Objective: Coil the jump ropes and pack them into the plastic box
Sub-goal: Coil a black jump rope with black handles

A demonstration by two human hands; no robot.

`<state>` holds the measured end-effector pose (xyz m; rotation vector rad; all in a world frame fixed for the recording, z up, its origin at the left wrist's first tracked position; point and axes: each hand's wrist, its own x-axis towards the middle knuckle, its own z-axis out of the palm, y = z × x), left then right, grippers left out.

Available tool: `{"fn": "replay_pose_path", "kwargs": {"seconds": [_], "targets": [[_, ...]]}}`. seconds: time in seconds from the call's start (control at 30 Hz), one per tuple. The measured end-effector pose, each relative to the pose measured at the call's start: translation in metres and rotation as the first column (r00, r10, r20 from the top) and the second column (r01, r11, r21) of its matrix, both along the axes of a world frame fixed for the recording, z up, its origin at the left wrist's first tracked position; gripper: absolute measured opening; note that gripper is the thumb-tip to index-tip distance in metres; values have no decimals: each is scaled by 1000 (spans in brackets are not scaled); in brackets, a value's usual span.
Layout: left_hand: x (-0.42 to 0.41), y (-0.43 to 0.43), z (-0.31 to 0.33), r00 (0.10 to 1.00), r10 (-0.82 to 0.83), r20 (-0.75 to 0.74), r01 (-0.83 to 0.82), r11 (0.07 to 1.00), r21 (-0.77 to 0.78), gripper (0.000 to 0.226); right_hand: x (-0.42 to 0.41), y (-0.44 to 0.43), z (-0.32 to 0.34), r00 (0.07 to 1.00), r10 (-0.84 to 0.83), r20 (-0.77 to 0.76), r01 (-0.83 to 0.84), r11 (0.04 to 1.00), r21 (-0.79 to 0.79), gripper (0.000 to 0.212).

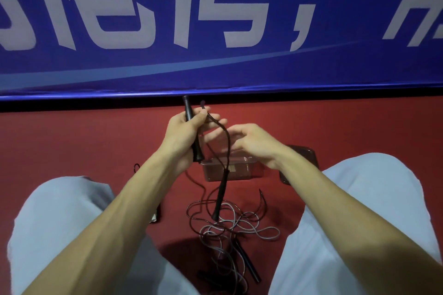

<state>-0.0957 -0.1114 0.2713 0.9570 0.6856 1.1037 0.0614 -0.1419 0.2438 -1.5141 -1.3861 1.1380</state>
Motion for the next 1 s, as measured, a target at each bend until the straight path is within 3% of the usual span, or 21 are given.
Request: {"fn": "replay_pose_path", "kwargs": {"seconds": [0.13,0.2,0.27,0.33,0.4,0.5,0.6,0.67,0.73,0.83,0.9,1.0], "targets": [[-4,1,4,987,37,156,-25,997,-78,10,-11,-1,-7,996,75,52,-76,997,3,22],[-6,3,4,973,45,226,-22,994,-106,10,-10,2,-11,965,74,251,-90,995,52,19],[-8,6,4,957,49,286,-16,993,-117,9,-5,7,-16,863,19,505,-69,994,81,22],[-9,10,3,952,63,300,-32,994,-108,10,-1,8,-16,811,-28,585,-28,996,87,21],[-10,12,1,954,96,285,-73,993,-89,12,1,6,-13,850,-84,521,30,993,112,20],[-11,13,-2,967,144,208,-133,989,-67,16,5,3,-4,935,-173,309,139,982,131,20],[-10,11,-4,997,80,0,-80,996,-25,22,10,1,7,972,-212,102,194,968,159,17],[-7,11,-11,972,33,-233,-19,998,63,26,13,-1,14,975,-222,-22,222,962,160,11],[-4,11,-19,863,58,-503,64,973,221,30,15,-2,17,962,-231,-147,251,959,132,4],[-4,10,-27,600,147,-787,340,844,416,31,16,-3,20,922,-246,-299,285,954,95,5],[-5,5,-29,482,137,-865,509,760,404,28,16,-3,22,884,-254,-393,311,946,87,7],[-4,3,-30,454,121,-883,576,716,395,31,17,-4,25,824,-278,-493,335,942,29,10]]}}
